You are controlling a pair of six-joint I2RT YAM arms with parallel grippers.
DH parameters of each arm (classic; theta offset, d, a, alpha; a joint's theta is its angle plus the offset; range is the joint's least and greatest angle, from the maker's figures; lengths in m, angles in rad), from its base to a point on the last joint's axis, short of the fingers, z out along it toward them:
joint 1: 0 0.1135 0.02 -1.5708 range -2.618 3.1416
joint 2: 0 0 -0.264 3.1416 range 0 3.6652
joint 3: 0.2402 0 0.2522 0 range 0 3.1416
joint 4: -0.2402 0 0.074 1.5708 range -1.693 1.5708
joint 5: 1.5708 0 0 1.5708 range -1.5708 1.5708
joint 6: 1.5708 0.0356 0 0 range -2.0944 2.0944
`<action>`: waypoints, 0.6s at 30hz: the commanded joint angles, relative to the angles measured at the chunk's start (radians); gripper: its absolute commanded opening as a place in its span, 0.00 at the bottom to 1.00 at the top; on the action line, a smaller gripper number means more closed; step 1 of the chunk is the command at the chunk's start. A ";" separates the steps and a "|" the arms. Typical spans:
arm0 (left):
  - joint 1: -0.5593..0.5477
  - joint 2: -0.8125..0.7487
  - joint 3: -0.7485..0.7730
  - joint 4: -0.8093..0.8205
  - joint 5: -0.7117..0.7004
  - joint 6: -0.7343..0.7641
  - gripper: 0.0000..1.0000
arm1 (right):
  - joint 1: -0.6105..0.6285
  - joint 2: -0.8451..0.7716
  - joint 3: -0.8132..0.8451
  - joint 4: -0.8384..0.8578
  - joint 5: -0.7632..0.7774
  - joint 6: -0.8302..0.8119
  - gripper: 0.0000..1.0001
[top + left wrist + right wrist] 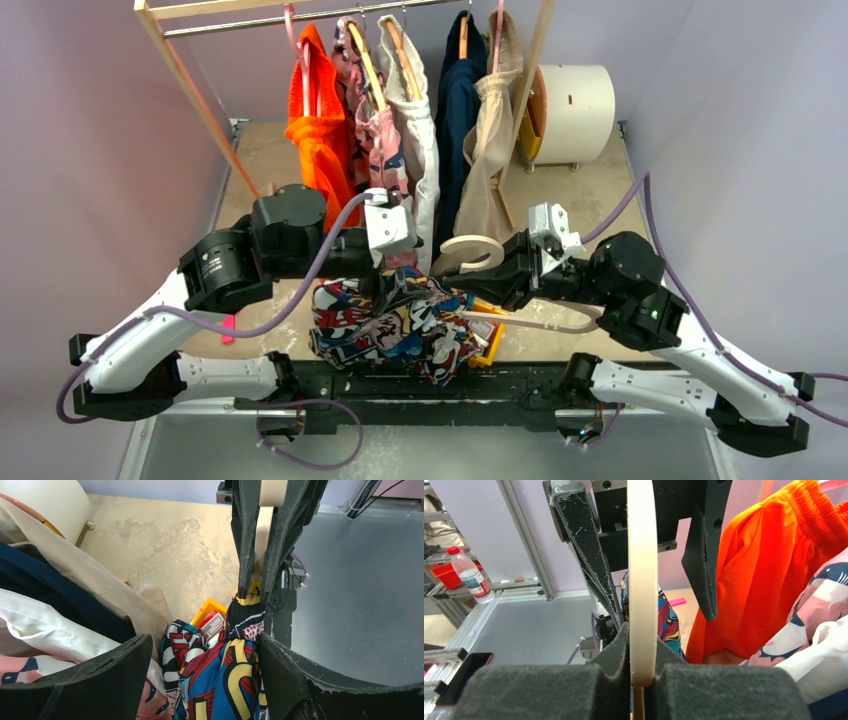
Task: Place the shorts on the hanger
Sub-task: Hang the shorts on the hanger.
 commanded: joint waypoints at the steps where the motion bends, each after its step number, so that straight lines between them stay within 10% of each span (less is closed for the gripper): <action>1: -0.006 0.017 0.037 -0.016 0.018 0.040 0.74 | 0.004 -0.012 0.030 0.042 -0.045 -0.006 0.00; 14: -0.006 0.084 0.041 -0.041 0.112 0.028 0.66 | 0.004 -0.007 0.027 0.051 -0.051 -0.019 0.00; 18: -0.006 0.083 0.037 -0.039 0.123 0.029 0.51 | 0.004 -0.006 0.026 0.053 -0.051 -0.017 0.00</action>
